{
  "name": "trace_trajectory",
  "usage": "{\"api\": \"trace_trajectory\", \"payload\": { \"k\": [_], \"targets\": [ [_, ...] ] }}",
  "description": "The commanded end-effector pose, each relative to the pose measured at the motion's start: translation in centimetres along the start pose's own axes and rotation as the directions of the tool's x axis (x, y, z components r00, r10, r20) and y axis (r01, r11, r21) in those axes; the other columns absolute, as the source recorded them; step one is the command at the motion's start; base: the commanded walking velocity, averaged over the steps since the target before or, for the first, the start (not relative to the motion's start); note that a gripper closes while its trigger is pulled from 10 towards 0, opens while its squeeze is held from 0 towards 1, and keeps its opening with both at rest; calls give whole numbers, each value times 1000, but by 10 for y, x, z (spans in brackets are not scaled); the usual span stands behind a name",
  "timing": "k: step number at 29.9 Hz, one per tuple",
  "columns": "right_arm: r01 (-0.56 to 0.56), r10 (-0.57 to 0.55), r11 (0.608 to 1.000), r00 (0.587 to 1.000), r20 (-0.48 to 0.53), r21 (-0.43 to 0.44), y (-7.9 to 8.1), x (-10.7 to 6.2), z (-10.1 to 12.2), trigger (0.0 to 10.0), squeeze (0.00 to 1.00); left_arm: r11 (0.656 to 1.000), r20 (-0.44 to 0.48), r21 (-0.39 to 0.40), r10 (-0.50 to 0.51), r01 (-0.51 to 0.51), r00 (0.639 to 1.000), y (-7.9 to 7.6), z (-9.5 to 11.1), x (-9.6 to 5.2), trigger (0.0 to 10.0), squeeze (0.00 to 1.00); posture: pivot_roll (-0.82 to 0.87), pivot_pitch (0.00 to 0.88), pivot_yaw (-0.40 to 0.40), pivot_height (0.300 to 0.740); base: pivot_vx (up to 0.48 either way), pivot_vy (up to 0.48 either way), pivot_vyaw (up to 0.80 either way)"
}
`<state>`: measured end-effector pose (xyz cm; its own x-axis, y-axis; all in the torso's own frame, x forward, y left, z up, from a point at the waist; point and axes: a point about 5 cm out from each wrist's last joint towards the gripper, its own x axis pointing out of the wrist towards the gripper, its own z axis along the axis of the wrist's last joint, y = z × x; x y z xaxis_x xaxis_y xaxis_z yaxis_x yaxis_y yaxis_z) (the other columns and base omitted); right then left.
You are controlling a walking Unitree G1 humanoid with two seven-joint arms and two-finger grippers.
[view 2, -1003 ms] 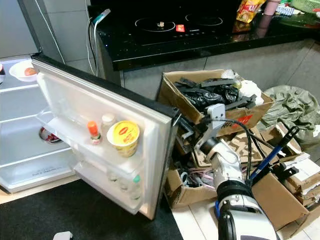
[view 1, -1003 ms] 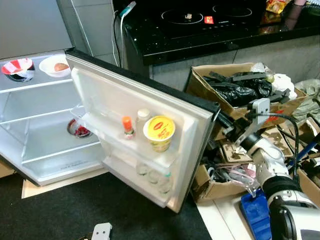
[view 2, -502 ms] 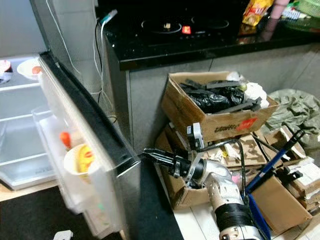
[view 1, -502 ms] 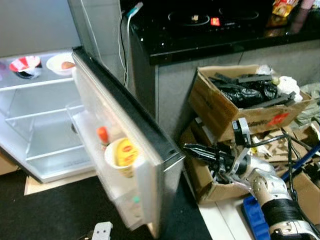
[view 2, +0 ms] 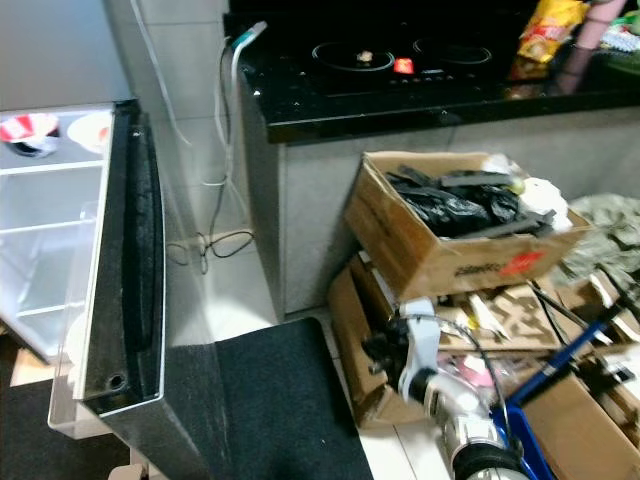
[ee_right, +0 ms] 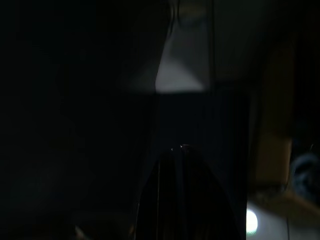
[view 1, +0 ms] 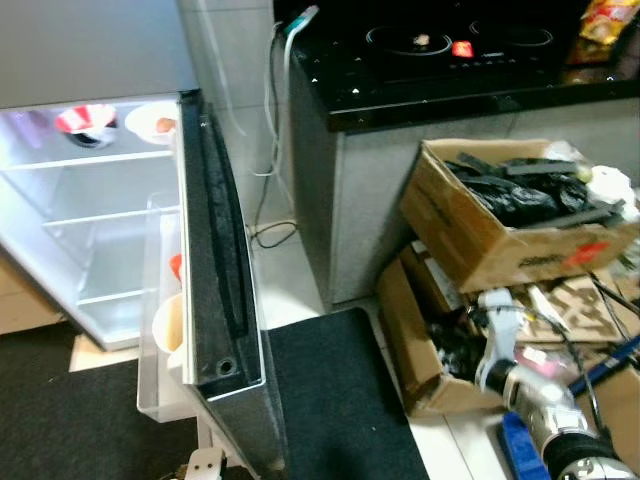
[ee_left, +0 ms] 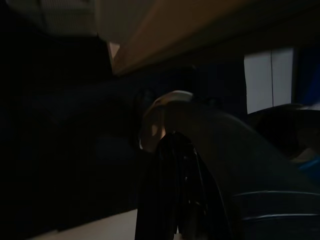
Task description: Restocking fridge
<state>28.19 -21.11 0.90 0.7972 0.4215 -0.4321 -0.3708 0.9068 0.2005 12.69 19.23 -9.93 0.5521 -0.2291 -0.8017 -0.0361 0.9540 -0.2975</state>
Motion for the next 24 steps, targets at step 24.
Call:
{"api": "trace_trajectory", "payload": {
  "k": [24],
  "targets": [
    [294,-254,956,778,-574,-24,13,-90,-164,10000,0,1000,-50,-9,-10,9,999,-5,-12,0,10000,0,-46,88,-25,740,0,0,756]
  ]
}}
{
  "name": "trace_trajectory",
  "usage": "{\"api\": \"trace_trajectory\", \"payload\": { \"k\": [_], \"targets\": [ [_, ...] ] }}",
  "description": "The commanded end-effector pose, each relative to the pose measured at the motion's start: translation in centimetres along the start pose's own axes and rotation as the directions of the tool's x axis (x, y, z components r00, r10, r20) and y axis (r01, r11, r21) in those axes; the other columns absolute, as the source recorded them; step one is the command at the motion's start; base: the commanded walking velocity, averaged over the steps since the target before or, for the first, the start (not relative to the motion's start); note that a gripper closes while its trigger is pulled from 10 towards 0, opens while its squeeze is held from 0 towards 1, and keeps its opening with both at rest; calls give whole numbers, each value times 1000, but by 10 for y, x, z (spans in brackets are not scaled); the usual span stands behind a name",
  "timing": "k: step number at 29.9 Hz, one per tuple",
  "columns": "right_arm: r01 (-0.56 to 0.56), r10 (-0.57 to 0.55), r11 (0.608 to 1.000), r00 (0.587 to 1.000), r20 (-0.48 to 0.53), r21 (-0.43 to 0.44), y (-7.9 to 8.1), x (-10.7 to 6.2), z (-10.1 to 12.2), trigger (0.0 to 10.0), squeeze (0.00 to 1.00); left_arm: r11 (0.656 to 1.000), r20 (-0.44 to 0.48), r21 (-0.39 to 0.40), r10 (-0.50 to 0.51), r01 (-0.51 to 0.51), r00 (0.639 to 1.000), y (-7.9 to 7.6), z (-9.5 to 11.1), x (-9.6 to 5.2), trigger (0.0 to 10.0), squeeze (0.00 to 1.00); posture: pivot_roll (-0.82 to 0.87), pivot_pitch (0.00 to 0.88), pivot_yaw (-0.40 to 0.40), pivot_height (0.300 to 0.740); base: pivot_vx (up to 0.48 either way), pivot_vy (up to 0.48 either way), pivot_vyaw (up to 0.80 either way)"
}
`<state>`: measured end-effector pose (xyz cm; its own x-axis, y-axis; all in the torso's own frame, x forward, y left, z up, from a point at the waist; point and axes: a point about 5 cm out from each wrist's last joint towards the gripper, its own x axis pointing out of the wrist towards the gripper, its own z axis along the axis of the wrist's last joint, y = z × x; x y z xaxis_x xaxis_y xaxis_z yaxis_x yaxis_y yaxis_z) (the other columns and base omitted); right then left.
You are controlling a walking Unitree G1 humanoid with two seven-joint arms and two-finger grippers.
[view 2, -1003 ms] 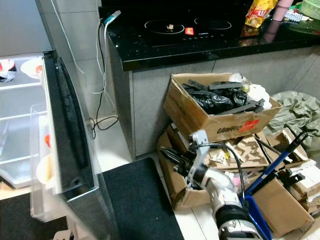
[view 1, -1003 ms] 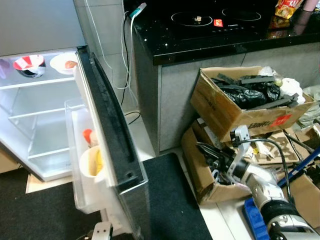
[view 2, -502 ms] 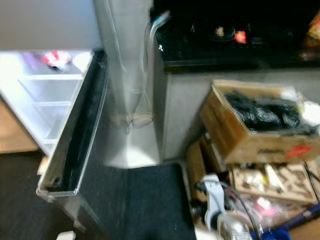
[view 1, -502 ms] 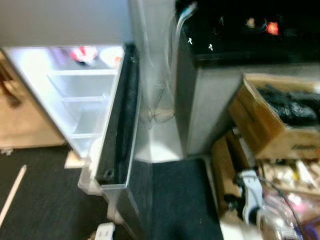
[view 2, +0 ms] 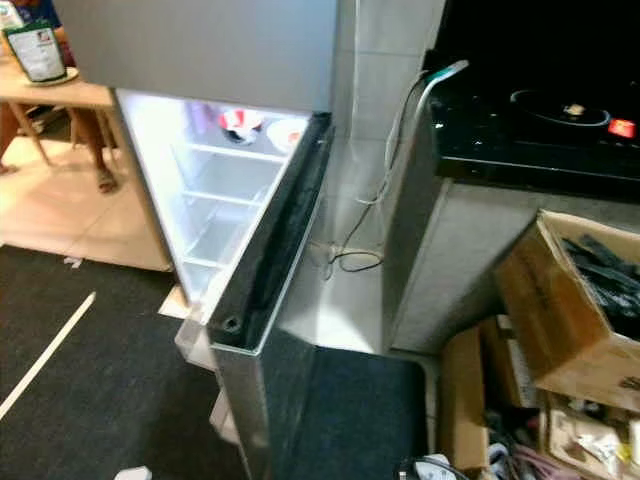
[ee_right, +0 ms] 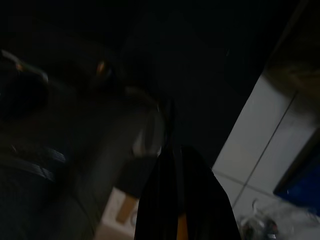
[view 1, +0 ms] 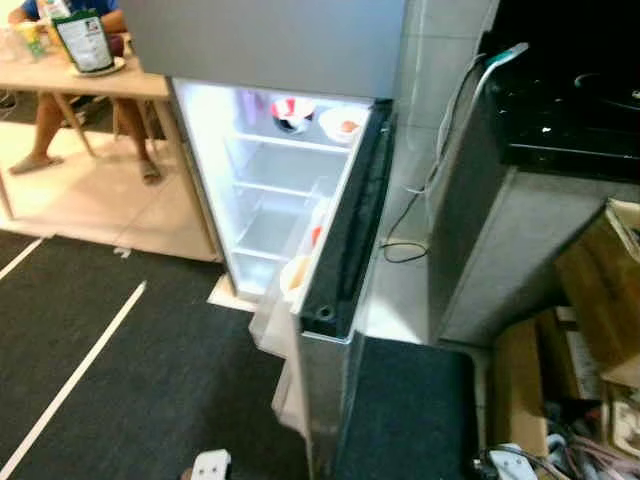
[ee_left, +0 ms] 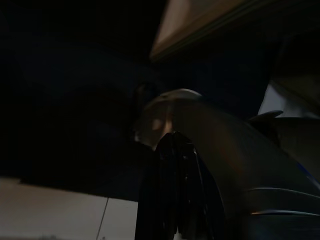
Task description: Restocking fridge
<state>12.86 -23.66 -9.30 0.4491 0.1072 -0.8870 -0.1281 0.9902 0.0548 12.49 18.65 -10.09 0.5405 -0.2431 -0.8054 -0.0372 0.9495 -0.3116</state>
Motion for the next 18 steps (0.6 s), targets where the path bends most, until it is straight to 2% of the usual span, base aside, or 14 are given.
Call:
{"api": "trace_trajectory", "payload": {
  "k": [1,9,18],
  "targets": [
    [8,-8,1000,1000,-14,-8,0,0,-3,10000,0,1000,-35,-1,2,-2,999,0,-8,-2,10000,0,-46,88,-25,740,0,0,750],
    [10,-10,1000,1000,-5,-11,1,1,0,10000,0,1000,-34,-2,0,0,999,0,-8,-1,10000,0,-47,88,-24,740,0,0,750],
    [21,-19,999,999,36,-37,-3,2,14,10000,0,1000,-39,2,3,-3,999,0,-9,-2,10000,0,-47,83,-30,740,0,0,744]
  ]
}}
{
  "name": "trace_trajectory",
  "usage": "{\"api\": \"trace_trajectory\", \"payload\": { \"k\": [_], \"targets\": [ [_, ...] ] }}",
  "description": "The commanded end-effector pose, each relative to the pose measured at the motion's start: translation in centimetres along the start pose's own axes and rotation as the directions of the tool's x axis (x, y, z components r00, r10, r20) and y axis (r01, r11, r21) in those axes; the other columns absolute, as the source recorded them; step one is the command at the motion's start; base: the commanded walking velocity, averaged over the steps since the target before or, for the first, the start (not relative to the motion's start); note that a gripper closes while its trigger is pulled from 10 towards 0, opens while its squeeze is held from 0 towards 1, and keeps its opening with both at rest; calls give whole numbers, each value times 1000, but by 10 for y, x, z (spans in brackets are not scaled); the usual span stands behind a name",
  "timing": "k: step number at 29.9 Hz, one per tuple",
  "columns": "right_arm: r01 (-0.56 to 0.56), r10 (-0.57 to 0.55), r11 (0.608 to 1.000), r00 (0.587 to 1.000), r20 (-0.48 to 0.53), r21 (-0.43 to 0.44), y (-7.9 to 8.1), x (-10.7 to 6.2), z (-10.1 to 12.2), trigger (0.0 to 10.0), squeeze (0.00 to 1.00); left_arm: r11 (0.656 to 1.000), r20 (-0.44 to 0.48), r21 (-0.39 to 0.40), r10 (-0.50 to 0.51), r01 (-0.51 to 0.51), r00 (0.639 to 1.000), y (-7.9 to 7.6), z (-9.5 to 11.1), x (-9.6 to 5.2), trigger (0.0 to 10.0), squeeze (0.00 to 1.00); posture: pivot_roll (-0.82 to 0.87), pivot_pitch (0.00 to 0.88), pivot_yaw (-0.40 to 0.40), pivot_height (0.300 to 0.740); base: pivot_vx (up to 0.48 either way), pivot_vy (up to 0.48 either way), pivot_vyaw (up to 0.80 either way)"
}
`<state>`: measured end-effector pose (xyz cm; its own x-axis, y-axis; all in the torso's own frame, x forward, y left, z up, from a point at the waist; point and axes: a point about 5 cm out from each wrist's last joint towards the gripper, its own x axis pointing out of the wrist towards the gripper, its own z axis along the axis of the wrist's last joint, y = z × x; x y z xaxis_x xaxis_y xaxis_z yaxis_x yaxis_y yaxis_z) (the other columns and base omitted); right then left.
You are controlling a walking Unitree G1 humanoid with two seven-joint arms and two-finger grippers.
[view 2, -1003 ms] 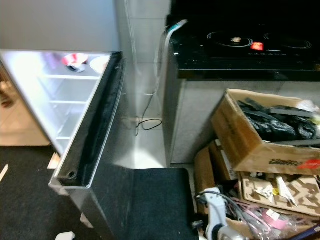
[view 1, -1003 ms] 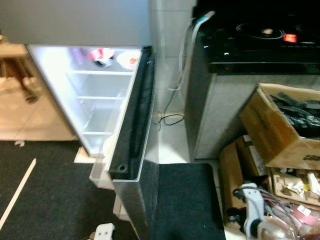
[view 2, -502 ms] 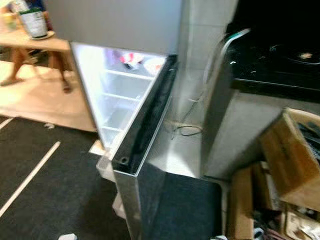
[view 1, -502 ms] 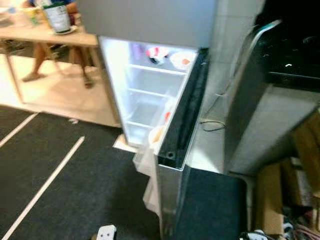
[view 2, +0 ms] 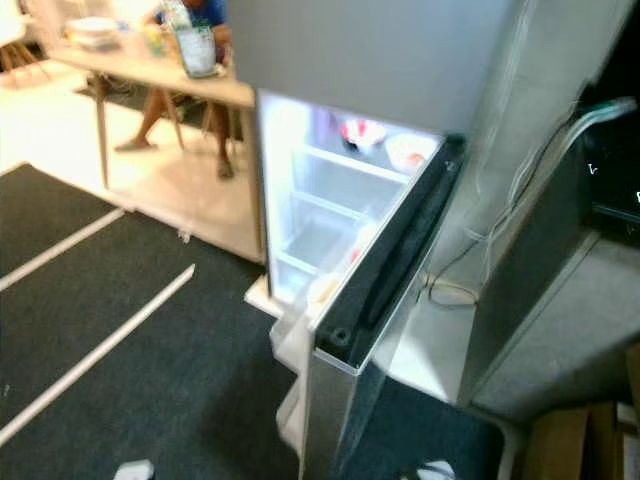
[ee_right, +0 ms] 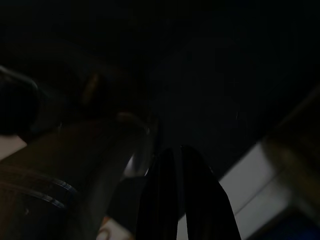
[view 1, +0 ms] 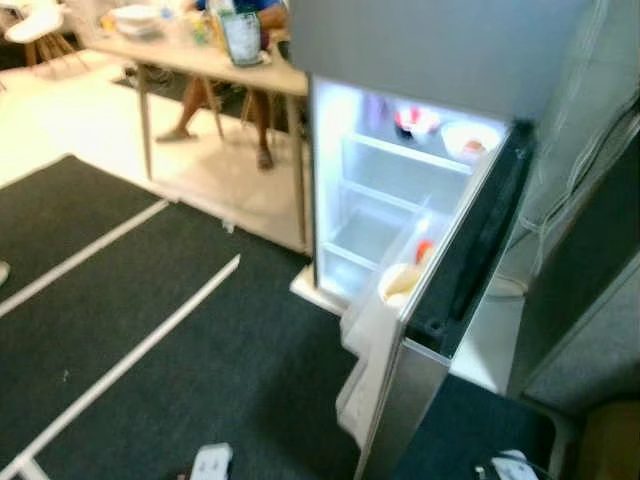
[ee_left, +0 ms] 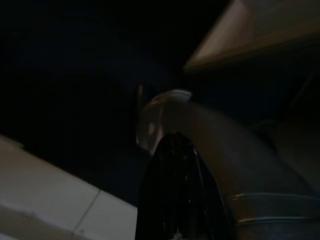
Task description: Restocking fridge
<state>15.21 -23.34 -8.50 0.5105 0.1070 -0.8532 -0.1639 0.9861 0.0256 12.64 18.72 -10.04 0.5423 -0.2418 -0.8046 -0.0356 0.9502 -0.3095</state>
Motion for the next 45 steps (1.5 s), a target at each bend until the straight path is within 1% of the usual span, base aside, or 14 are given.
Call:
{"api": "trace_trajectory", "payload": {
  "k": [1,15,20,24,26,27,29,31,34,35,37,39,42,45],
  "targets": [
    [13,-13,1000,999,-32,5,-3,-3,-10,10000,0,1000,-41,-1,3,-3,999,0,-10,-2,10000,0,-47,83,-30,740,0,0,738],
    [-153,111,981,948,299,121,1,3,66,10000,0,1000,-42,5,0,1,999,0,-10,-2,10000,0,-48,81,-27,740,0,0,390],
    [-297,286,954,874,393,-34,12,0,97,10000,0,1000,-42,6,1,-1,999,1,-9,-2,10000,0,-48,86,-24,740,0,0,0],
    [-600,711,703,591,380,-382,56,-14,149,10000,0,1000,-48,7,-1,2,999,1,-11,-3,10000,0,-52,90,-22,740,0,0,0],
    [-631,775,633,520,361,-449,65,-19,161,10000,0,1000,-48,6,-2,2,999,1,-12,-3,10000,0,-50,95,-24,740,0,0,0],
    [-657,850,526,387,357,-541,81,-33,189,10000,0,1000,-47,4,-3,3,999,0,-12,-3,10000,0,-50,95,-24,740,0,0,0],
    [-661,870,492,347,351,-566,86,-38,196,10000,0,1000,-47,3,-3,3,999,0,-12,-3,10000,0,-50,95,-24,740,0,0,0],
    [-637,918,387,200,342,-667,106,-60,230,10000,0,1000,-46,2,-4,4,999,0,-12,-3,10000,0,-46,98,-25,740,0,0,0],
    [-556,913,384,108,393,-737,123,-80,267,10000,0,1000,-46,0,-5,5,999,0,-12,-3,10000,0,-43,100,-29,740,0,0,0],
    [-412,847,505,68,527,-758,135,-101,312,10000,0,1000,-44,-4,-4,4,999,-1,-13,-3,10000,0,-39,101,-35,740,0,0,0],
    [-351,810,563,54,584,-748,138,-109,328,10000,0,1000,-44,-6,-3,3,999,-1,-13,-3,10000,0,-39,101,-35,740,0,0,0],
    [-328,788,595,59,613,-734,138,-112,333,10000,0,1000,-44,-6,-3,2,999,-1,-13,-3,10000,0,-39,101,-35,740,0,0,0],
    [-170,663,747,121,739,-642,130,-123,357,10000,0,1000,-46,-10,-4,4,999,-2,-15,-3,10000,0,-36,102,-40,740,0,0,0],
    [-136,681,733,147,718,-667,129,-123,354,10000,0,1000,-48,-12,-5,4,999,-3,-17,-3,10000,0,-38,105,-39,740,0,0,0]
  ]
}}
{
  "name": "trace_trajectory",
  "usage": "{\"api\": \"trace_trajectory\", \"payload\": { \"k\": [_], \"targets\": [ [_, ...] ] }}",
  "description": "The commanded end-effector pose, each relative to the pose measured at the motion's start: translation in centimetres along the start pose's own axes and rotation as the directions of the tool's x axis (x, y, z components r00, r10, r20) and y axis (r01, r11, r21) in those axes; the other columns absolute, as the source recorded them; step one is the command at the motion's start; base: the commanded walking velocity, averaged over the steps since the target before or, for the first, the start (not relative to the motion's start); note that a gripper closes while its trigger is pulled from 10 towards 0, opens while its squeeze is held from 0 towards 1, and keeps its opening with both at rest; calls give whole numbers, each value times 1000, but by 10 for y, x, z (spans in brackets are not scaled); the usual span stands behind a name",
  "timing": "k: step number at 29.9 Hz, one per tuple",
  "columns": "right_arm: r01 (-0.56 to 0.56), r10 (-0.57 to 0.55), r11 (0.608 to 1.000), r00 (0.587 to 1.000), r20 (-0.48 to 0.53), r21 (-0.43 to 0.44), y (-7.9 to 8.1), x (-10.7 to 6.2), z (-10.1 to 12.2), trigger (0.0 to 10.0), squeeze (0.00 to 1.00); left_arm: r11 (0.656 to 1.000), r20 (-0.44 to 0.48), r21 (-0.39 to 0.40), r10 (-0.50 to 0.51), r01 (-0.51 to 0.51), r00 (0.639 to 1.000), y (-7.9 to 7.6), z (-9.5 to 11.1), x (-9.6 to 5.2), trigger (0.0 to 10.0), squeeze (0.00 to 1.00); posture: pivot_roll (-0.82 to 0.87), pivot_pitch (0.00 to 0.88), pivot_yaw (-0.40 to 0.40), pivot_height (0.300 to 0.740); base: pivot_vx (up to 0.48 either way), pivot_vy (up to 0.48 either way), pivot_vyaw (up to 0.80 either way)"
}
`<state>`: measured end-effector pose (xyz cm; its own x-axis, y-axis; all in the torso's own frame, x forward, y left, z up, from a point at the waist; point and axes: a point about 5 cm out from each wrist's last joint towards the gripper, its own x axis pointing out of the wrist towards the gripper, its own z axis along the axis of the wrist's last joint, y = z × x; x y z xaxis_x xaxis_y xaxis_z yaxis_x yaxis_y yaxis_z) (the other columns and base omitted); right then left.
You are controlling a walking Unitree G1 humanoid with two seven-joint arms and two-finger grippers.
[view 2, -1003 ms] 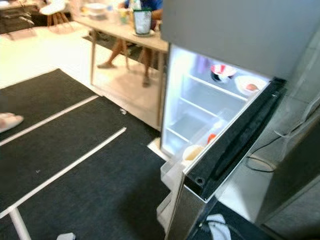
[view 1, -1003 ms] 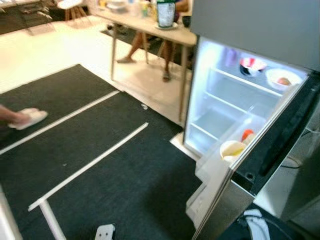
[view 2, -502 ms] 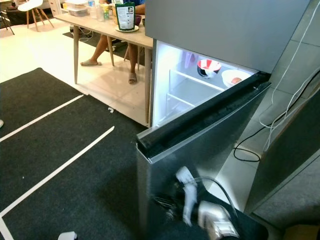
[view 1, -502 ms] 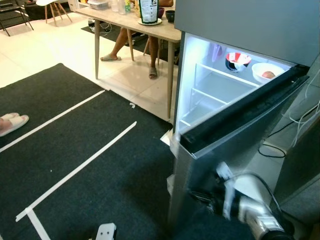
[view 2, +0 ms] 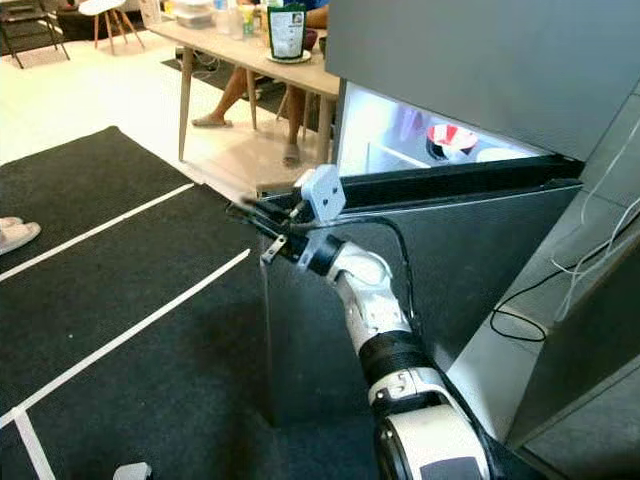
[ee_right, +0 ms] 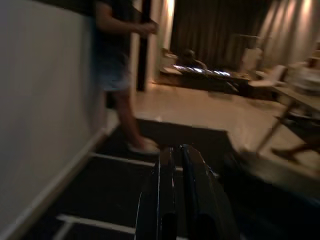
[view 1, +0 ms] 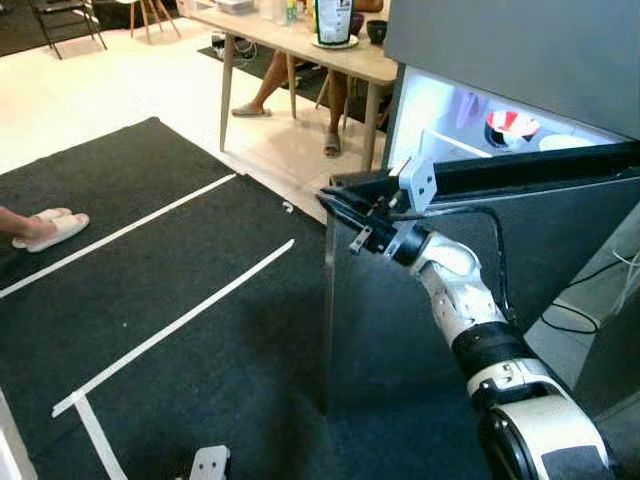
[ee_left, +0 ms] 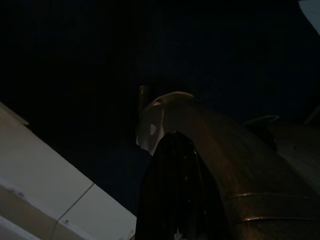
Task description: Restocking fridge
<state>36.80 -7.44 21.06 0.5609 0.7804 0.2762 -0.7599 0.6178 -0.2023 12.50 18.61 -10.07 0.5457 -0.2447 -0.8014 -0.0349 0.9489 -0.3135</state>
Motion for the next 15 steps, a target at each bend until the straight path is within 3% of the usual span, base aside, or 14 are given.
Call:
{"api": "trace_trajectory", "payload": {
  "k": [1,2,5,6,7,8,11,12,15],
  "targets": [
    [-103,103,995,994,-38,2,11,-8,-10,10000,0,1000,-53,-11,-2,1,999,-2,-15,-2,10000,0,-41,105,-42,740,0,0,0],
    [-103,103,995,994,-38,2,11,-8,-10,10000,0,1000,-53,-11,-2,1,999,-2,-15,-2,10000,0,-41,105,-42,740,0,0,0],
    [-325,331,943,941,-78,74,31,-24,-25,10000,0,1000,-55,-12,-1,1,999,-2,-16,-2,10000,0,-41,105,-42,740,0,0,0],
    [-325,331,943,941,-78,74,31,-24,-25,10000,0,1000,-55,-12,-1,1,999,-2,-16,-2,10000,0,-41,105,-42,740,0,0,0],
    [-408,418,906,905,-84,114,40,-31,-29,10000,0,1000,-56,-12,-1,0,998,-2,-16,-3,10000,0,-47,106,-42,740,0,0,0],
    [-408,418,906,905,-84,114,40,-31,-29,10000,0,1000,-56,-12,-1,0,998,-2,-16,-3,10000,0,-47,106,-42,740,0,0,0],
    [-527,548,833,827,-123,168,54,-42,-34,10000,0,1000,-59,-12,2,-2,998,-1,-17,-3,10000,0,-49,106,-42,740,0,0,0],
    [-536,558,828,815,-156,163,57,-43,-38,10000,0,1000,-59,-12,2,-3,998,-1,-17,-3,10000,0,-49,106,-42,740,0,0,0],
    [-435,431,898,833,-346,71,52,-36,-60,10000,0,1000,-63,-13,3,-4,998,-1,-18,-3,10000,0,-49,109,-40,740,0,0,0]
  ]
}}
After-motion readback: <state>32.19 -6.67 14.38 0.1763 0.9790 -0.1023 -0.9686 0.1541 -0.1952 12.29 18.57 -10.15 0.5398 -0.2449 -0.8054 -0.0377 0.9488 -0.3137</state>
